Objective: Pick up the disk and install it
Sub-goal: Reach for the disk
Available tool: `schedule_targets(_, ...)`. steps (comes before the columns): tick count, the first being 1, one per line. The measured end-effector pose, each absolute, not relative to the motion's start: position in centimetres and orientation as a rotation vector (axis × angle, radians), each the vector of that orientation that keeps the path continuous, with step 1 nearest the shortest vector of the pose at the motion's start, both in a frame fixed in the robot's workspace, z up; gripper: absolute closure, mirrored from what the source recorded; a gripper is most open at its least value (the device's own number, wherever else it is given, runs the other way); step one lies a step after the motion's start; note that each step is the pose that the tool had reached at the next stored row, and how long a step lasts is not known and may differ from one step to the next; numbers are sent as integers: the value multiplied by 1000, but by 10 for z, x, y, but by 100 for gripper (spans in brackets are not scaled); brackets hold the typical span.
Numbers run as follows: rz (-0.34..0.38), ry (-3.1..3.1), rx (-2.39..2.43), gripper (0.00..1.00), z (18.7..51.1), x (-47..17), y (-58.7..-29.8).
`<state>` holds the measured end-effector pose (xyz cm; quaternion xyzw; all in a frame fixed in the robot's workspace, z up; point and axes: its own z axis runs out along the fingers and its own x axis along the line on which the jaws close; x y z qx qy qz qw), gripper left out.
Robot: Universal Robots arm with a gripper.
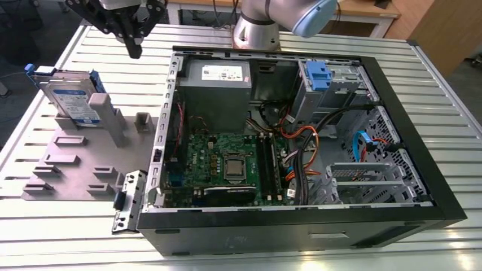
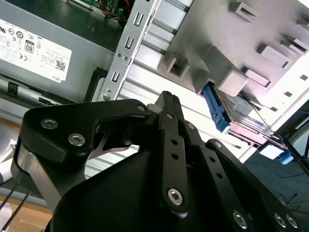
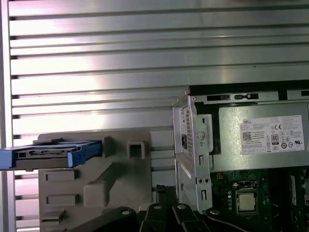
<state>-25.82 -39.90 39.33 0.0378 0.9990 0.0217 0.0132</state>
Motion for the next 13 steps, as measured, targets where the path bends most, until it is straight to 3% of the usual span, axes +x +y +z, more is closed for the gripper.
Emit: schedule_targets(13, 68, 3112, 118, 89, 393, -282, -399)
